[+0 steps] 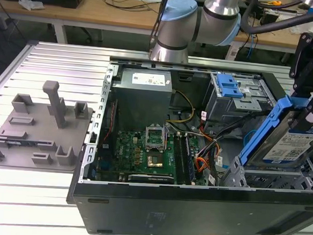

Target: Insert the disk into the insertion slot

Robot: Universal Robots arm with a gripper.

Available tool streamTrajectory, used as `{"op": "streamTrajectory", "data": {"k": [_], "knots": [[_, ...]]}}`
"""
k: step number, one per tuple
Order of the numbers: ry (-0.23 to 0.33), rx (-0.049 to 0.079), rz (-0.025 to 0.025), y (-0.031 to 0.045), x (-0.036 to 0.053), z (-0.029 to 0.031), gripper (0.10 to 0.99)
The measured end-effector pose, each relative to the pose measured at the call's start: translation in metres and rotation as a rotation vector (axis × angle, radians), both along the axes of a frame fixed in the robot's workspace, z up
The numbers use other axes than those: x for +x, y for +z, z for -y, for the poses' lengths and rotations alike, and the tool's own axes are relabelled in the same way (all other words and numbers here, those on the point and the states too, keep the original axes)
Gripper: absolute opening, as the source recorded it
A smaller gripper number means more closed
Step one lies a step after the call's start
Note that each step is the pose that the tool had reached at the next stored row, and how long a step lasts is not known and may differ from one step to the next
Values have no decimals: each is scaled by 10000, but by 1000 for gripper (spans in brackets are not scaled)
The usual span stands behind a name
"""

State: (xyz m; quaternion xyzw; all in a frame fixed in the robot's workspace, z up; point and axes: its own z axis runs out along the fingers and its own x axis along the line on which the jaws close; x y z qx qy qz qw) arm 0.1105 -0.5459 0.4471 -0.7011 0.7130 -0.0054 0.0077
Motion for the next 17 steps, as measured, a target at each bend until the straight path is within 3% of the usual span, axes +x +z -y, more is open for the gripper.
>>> {"op": "streamTrajectory", "data": {"k": [3,8,10,17], "knots": [[7,30,-5,-52,6,0,365],[2,12,-77,-126,5,0,365],[2,13,-142,-147,18,0,365],[2,13,-585,-231,81,0,365]]}}
